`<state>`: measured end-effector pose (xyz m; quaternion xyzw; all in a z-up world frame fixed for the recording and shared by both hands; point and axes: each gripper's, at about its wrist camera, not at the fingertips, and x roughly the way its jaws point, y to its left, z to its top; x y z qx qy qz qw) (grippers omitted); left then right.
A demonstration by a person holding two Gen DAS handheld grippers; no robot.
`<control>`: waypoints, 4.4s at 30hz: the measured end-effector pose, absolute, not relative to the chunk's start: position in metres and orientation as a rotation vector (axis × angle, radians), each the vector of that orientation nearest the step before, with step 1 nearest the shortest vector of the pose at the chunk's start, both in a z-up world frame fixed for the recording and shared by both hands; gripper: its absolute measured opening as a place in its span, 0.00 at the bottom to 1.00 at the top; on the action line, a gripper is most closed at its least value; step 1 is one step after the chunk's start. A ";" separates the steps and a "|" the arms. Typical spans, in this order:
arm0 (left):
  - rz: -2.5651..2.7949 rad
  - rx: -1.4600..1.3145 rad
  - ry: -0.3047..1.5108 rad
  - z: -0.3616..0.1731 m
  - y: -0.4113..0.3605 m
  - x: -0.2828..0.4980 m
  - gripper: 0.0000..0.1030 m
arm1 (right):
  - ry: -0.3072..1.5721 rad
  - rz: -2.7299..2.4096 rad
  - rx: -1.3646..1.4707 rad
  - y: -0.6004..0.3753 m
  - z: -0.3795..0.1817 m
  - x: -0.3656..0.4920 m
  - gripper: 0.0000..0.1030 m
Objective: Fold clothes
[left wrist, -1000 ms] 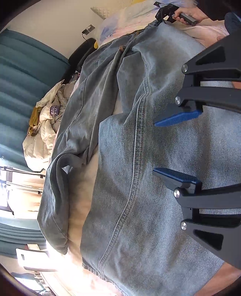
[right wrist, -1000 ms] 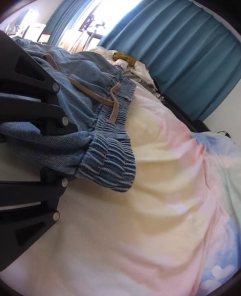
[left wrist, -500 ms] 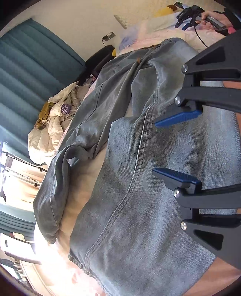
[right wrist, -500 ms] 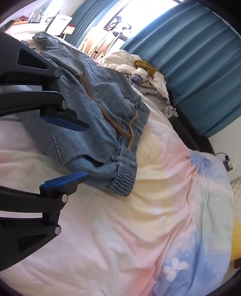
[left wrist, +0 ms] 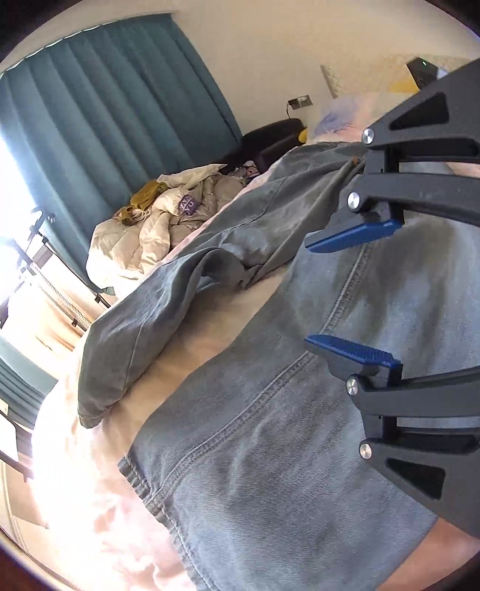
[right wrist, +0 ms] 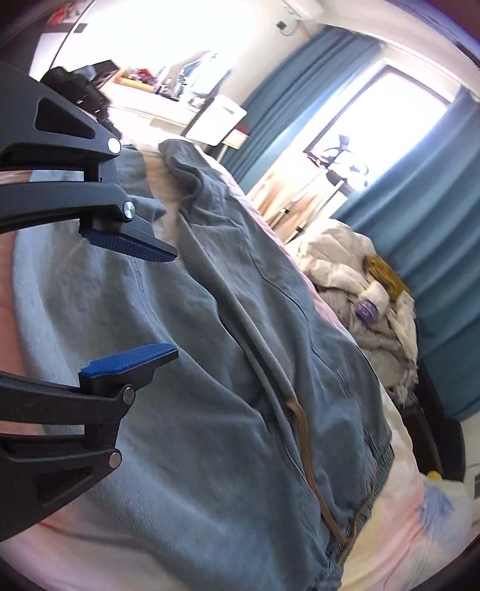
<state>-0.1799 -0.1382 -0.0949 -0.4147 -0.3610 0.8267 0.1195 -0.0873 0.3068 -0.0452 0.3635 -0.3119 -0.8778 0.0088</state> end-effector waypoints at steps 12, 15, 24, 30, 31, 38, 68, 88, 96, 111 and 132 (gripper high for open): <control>2.204 -1.187 -1.399 -0.147 -0.171 -0.302 0.46 | -0.762 -2.585 1.359 0.254 -0.112 -0.122 0.45; 2.217 -1.196 -1.377 -0.159 -0.171 -0.329 0.46 | -0.723 -2.570 1.386 0.246 -0.122 -0.132 0.45; 2.308 -1.117 -1.317 -0.159 -0.159 -0.376 0.26 | -0.687 -2.557 1.377 0.238 -0.134 -0.151 0.45; 2.475 -1.038 -1.140 -0.122 -0.145 -0.366 0.08 | -0.713 -2.555 1.379 0.240 -0.135 -0.155 0.45; 2.509 -1.023 -1.093 -0.111 -0.142 -0.361 0.07 | -0.716 -2.556 1.374 0.240 -0.134 -0.154 0.45; 2.749 -0.957 -0.663 -0.024 -0.114 -0.315 0.08 | -0.748 -2.565 1.301 0.247 -0.112 -0.138 0.45; 2.497 -1.301 0.370 -0.126 0.234 -0.326 0.15 | -1.271 -2.697 1.337 0.390 -0.135 -0.128 0.45; 2.538 -1.070 0.236 -0.061 0.106 -0.239 0.49 | -1.284 -2.686 1.345 0.376 -0.131 -0.127 0.45; 2.523 -1.075 0.190 -0.067 0.093 -0.265 0.49 | -1.269 -2.679 1.365 0.371 -0.133 -0.126 0.45; 2.392 -0.962 0.254 -0.065 0.176 -0.278 0.49 | -1.323 -2.670 1.328 0.377 -0.134 -0.126 0.45; 2.741 -0.877 -0.141 0.012 0.063 -0.295 0.05 | -1.317 -2.680 1.313 0.380 -0.136 -0.122 0.45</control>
